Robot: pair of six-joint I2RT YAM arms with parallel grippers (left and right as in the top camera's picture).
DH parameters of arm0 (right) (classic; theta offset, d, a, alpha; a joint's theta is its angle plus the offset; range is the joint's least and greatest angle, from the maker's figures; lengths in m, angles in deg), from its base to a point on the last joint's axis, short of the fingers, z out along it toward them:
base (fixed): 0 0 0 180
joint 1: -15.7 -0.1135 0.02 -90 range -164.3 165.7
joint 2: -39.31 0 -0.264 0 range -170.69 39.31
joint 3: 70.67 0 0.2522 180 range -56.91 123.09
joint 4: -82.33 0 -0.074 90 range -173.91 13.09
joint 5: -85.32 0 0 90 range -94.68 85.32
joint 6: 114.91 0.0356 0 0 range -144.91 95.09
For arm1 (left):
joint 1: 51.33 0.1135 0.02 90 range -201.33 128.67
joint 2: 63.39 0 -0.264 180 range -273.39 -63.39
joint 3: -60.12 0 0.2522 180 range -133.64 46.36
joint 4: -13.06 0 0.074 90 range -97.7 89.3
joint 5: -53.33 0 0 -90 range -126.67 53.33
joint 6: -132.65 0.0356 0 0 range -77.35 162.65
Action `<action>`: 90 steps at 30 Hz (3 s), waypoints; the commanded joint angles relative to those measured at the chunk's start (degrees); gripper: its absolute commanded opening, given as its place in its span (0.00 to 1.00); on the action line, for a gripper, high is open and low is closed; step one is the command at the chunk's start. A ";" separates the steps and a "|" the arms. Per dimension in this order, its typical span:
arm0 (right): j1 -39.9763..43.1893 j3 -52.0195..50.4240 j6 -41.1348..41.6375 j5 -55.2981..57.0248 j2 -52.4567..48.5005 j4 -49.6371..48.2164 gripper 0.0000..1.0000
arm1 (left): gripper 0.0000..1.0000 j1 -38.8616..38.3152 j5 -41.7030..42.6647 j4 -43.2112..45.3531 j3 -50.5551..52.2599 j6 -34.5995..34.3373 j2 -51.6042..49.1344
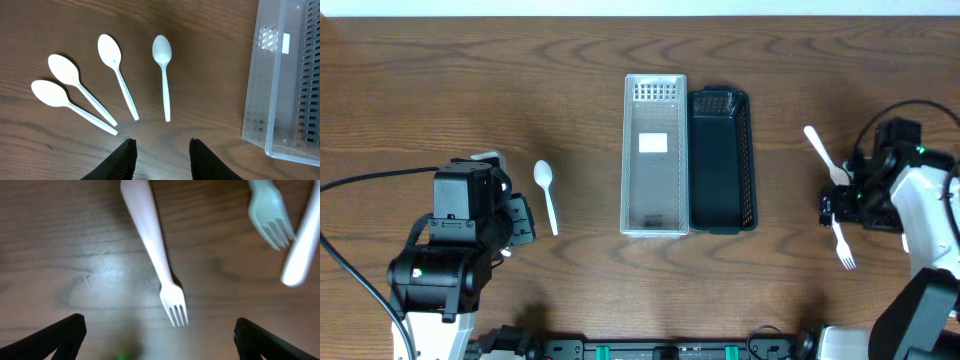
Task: Pack container
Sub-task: 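Move the right gripper over the white fork and grasp it, then carry the fork into the black basket and release it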
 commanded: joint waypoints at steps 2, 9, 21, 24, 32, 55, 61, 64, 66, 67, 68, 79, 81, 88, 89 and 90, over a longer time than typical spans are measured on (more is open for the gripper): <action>0.26 -4.70 -3.72 -0.96 -0.13 -5.05 0.96 | 0.38 -0.02 -0.22 -0.11 -0.90 0.31 -0.02; 0.26 -8.70 -7.76 -0.96 -0.13 -12.55 0.88 | 0.38 -0.02 -0.24 -0.11 -0.90 0.33 -0.02; 0.33 -8.83 -12.63 -0.94 -4.87 -15.21 0.78 | 0.38 -0.02 -0.24 -0.11 -0.90 0.31 -0.02; 0.33 -8.83 -12.61 -0.96 -6.88 -15.87 0.78 | 0.38 -0.02 -0.24 -0.13 -0.90 0.31 -0.02; 0.33 -8.83 -12.41 -1.01 -10.47 -16.46 0.72 | 0.38 -0.02 -0.24 -0.13 -0.90 0.31 -0.02; 0.26 -8.83 -12.39 -4.00 -10.95 -16.09 0.24 | 0.38 -0.02 -0.22 -0.13 -0.90 0.31 -0.02; 0.15 -8.83 -10.01 -3.98 -10.93 -16.87 0.12 | 0.38 -0.02 -0.22 -0.13 -0.90 0.31 -0.02; 0.15 -8.81 -6.47 -3.98 -10.88 -18.01 0.01 | 0.38 -0.02 -0.22 -0.13 -0.90 0.31 -0.02; 0.15 -8.57 -5.46 -3.98 -10.86 -18.23 0.01 | 0.38 -0.02 -0.24 -0.13 -0.90 0.31 -0.02; 0.11 -8.17 -5.20 -3.96 -10.78 -18.18 0.01 | 0.38 -0.02 -0.24 -0.13 -0.90 0.31 -0.02; -0.04 -7.69 -4.59 -3.96 -10.71 -18.14 0.01 | 0.38 -0.02 -0.22 -0.11 -0.90 0.31 -0.02; -10.32 13.53 8.20 -3.98 -3.85 -6.67 0.01 | 0.38 -0.02 -0.22 -0.13 -0.90 0.31 -0.02; -13.86 18.53 11.37 -4.00 -2.69 -3.89 0.01 | 0.38 -0.02 -0.22 -0.11 -0.90 0.31 -0.02; -29.59 26.77 22.77 -3.76 -1.38 -3.48 0.01 | 0.38 -0.02 -0.22 -0.13 -0.90 0.31 -0.02; -31.19 26.60 25.09 -3.26 -1.62 -4.09 0.01 | 0.38 -0.02 -0.24 -0.13 -0.90 0.31 -0.02; -32.85 26.36 27.63 -2.64 -2.05 -4.52 0.01 | 0.38 -0.02 -0.22 -0.13 -0.90 0.31 -0.02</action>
